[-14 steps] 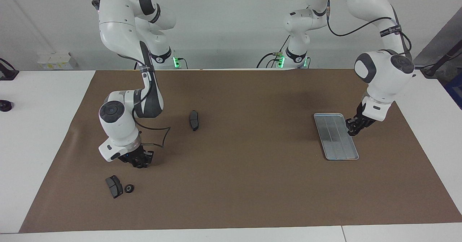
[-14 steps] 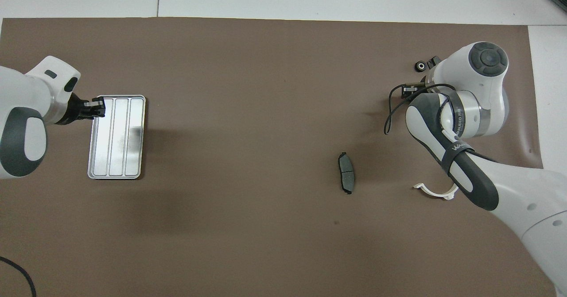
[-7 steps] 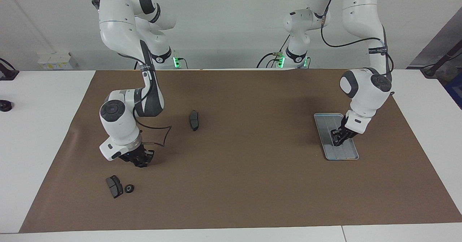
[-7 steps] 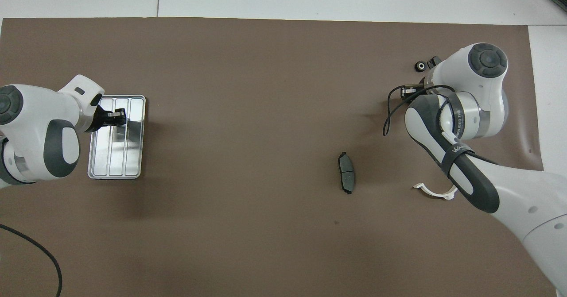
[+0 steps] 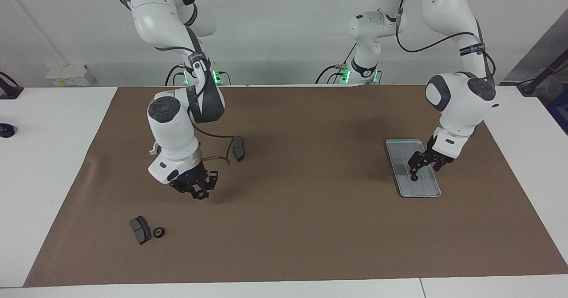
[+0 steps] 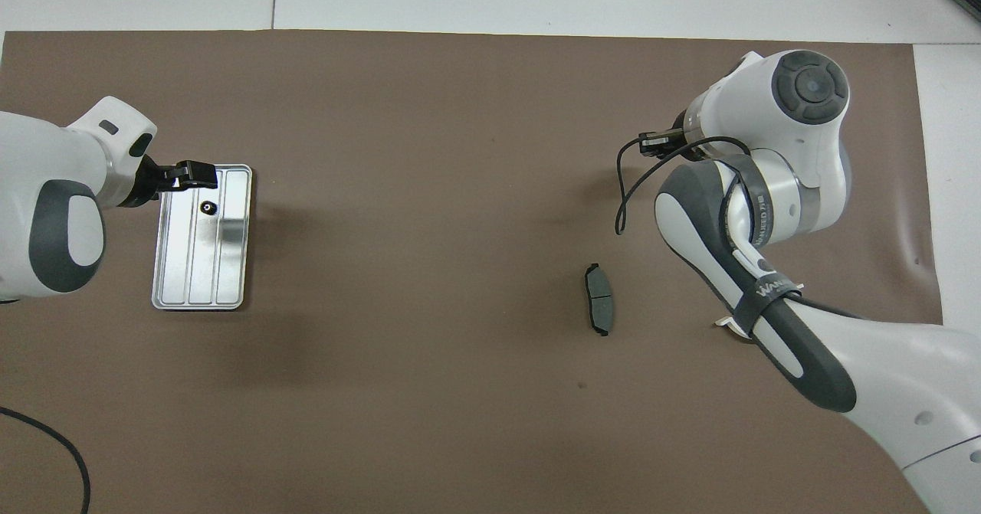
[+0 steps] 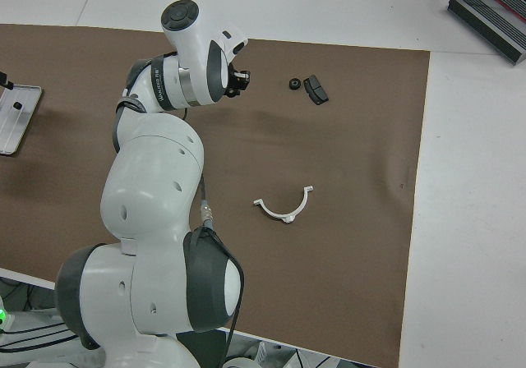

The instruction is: Pick bearing gear from pile to tray

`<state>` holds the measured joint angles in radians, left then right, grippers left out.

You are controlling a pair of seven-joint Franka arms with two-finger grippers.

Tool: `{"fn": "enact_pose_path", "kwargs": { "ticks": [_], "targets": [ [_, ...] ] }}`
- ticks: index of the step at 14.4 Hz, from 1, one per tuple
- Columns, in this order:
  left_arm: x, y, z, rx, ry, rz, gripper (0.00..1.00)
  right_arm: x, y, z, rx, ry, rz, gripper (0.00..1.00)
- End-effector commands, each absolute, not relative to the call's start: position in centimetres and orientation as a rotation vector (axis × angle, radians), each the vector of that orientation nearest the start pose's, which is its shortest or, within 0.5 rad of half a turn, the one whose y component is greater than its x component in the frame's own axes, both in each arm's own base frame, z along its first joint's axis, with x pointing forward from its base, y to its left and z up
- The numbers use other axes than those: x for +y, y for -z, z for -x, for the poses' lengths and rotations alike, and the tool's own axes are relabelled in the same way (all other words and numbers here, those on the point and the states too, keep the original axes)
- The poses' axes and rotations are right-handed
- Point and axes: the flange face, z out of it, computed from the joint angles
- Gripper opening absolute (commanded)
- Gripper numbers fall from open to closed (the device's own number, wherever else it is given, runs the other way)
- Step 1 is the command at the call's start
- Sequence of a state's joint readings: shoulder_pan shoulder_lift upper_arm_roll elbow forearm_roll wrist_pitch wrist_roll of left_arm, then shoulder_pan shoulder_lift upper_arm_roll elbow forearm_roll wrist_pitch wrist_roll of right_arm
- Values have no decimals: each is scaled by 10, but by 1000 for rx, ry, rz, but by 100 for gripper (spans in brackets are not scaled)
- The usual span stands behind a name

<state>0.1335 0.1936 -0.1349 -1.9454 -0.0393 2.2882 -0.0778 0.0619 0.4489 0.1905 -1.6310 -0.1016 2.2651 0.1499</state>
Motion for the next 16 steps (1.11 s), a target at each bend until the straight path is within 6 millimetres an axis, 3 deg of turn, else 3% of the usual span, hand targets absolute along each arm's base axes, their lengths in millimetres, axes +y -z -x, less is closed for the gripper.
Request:
{"fn": "enact_pose_path", "kwargs": {
  "ticks": [1, 4, 7, 10, 13, 14, 15, 16],
  "targets": [
    [-20, -439, -594, -108, 188, 3195, 100, 225, -393, -665, -320, 384, 3029, 8],
    [-45, -473, -595, -91, 108, 3201, 100, 307, -398, -637, -336, 452, 2977, 8],
    [-88, -484, -593, -166, 106, 3202, 100, 362, -394, -613, -432, 501, 2916, 8],
    [-122, -482, -588, -245, 103, 3200, 100, 417, -356, -593, -510, 546, 2836, 11],
    [-152, -477, -586, -353, 167, 3172, 100, 429, -340, -587, -464, 536, 2829, 20],
    [-157, -475, -586, -366, 166, 3173, 100, 440, -337, -579, -434, 524, 2832, 31],
    [-173, -474, -583, -390, 175, 3175, 100, 447, -333, -573, -378, 511, 2837, 67],
    [-181, -474, -582, -443, 189, 3174, 100, 450, -333, -570, -337, 511, 2846, 94]
  ]
}}
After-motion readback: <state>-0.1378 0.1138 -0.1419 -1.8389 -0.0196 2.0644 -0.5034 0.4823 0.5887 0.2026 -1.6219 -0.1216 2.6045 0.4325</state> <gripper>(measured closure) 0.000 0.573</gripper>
